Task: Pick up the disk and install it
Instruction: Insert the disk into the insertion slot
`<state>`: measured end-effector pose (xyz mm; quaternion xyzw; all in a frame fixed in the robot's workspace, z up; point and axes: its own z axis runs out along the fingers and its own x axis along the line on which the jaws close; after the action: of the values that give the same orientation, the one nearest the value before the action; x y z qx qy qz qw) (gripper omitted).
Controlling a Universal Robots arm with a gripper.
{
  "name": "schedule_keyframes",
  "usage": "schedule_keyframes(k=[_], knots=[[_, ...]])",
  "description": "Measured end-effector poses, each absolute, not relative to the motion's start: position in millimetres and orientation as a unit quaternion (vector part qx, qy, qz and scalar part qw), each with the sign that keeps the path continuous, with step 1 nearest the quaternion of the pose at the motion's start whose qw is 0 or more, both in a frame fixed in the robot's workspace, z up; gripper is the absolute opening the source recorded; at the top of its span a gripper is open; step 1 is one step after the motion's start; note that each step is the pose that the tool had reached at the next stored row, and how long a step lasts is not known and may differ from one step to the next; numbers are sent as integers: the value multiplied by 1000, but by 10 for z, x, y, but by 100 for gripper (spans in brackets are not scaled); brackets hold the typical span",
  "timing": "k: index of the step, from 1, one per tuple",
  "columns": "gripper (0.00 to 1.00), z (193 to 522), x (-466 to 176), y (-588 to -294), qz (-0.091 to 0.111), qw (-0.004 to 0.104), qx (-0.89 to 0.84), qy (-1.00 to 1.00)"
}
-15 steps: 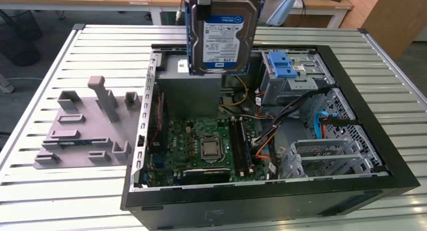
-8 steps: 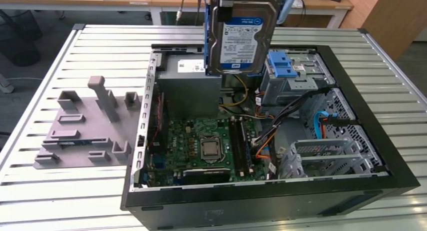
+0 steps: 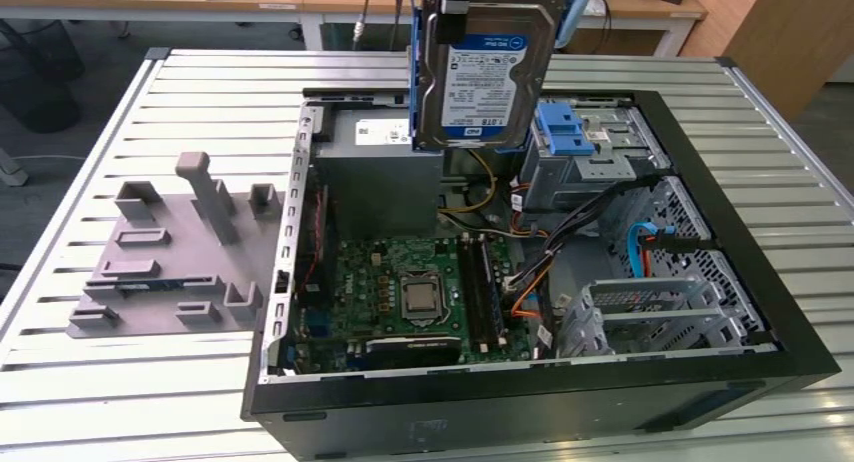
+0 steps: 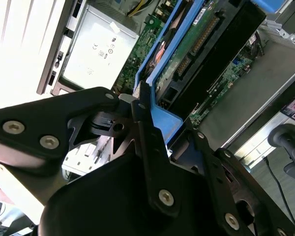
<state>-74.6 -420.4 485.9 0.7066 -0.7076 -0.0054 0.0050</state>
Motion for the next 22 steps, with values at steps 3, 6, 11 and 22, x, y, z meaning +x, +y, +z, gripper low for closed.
schedule_keyframes(k=[3, 6, 11, 22], knots=[[36, 4859, -745, -4204, -5, 5, 707, -708], [36, 4859, -744, -4218, -5, 5, 707, -708], [36, 4857, -745, -4308, -5, 5, 707, -708], [36, 4848, -741, -4712, -5, 5, 707, -708]])
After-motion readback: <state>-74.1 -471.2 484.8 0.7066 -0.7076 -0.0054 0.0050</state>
